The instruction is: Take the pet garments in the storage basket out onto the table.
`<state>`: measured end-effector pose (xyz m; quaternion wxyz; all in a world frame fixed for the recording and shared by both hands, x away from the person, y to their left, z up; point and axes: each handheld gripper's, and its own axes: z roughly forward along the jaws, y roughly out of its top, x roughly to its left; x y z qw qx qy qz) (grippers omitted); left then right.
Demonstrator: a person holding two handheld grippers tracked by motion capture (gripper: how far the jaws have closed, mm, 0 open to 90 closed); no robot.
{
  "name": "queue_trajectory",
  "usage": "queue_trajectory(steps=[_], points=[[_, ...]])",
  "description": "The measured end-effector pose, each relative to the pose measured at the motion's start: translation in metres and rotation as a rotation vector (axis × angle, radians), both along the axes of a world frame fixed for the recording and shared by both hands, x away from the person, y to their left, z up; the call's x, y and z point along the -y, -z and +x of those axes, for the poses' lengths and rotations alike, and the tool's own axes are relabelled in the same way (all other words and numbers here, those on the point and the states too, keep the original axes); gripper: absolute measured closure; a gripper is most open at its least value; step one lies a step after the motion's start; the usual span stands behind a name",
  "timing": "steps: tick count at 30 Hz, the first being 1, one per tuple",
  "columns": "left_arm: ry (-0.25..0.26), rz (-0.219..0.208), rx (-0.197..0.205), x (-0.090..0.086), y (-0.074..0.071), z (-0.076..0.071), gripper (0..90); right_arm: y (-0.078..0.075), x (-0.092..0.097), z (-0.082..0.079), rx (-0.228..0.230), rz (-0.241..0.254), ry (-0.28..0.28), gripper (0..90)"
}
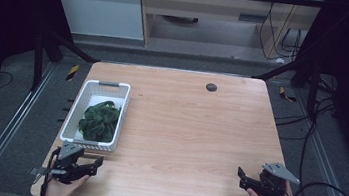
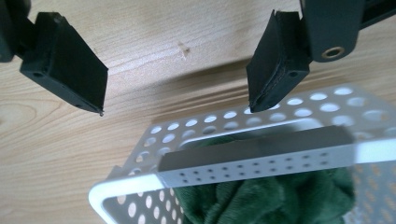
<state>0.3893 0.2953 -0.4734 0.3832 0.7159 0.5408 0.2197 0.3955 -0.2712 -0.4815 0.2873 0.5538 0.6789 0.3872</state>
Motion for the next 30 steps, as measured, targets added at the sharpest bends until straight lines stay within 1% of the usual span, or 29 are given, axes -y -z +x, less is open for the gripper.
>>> queue_trajectory(steps=[3, 8, 14, 16, 19, 21, 24, 26, 30], points=[[-0.022, -0.040, 0.023, -0.006, -0.005, -0.005, 21.3, -0.001, 0.001, -0.003, 0.023, 0.008, 0.009, 7.3], [-0.042, -0.074, 0.051, -0.011, -0.013, -0.009, 22.1, -0.001, 0.001, -0.004, 0.038, -0.001, 0.014, 8.0], [-0.060, -0.081, 0.074, -0.015, -0.018, -0.010, 22.4, -0.001, -0.001, -0.005, 0.041, 0.001, 0.007, 8.3], [-0.061, -0.082, 0.085, -0.016, -0.022, -0.011, 22.4, 0.000, -0.001, -0.004, 0.043, -0.006, 0.004, 8.3], [-0.064, -0.095, 0.102, -0.017, -0.026, -0.012, 22.2, 0.000, -0.001, -0.004, 0.042, -0.003, 0.000, 8.3], [-0.055, -0.115, 0.101, -0.018, -0.030, -0.012, 21.8, 0.000, -0.002, -0.004, 0.037, 0.006, -0.001, 8.4], [-0.056, -0.111, 0.112, -0.019, -0.033, -0.012, 21.6, 0.001, -0.002, -0.004, 0.036, 0.000, -0.005, 8.5], [-0.057, -0.109, 0.113, -0.020, -0.035, -0.012, 21.4, 0.001, -0.002, -0.004, 0.025, 0.011, -0.005, 8.5], [-0.054, -0.102, 0.120, -0.020, -0.040, -0.010, 21.1, 0.001, -0.003, -0.004, 0.025, 0.021, -0.006, 8.5]])
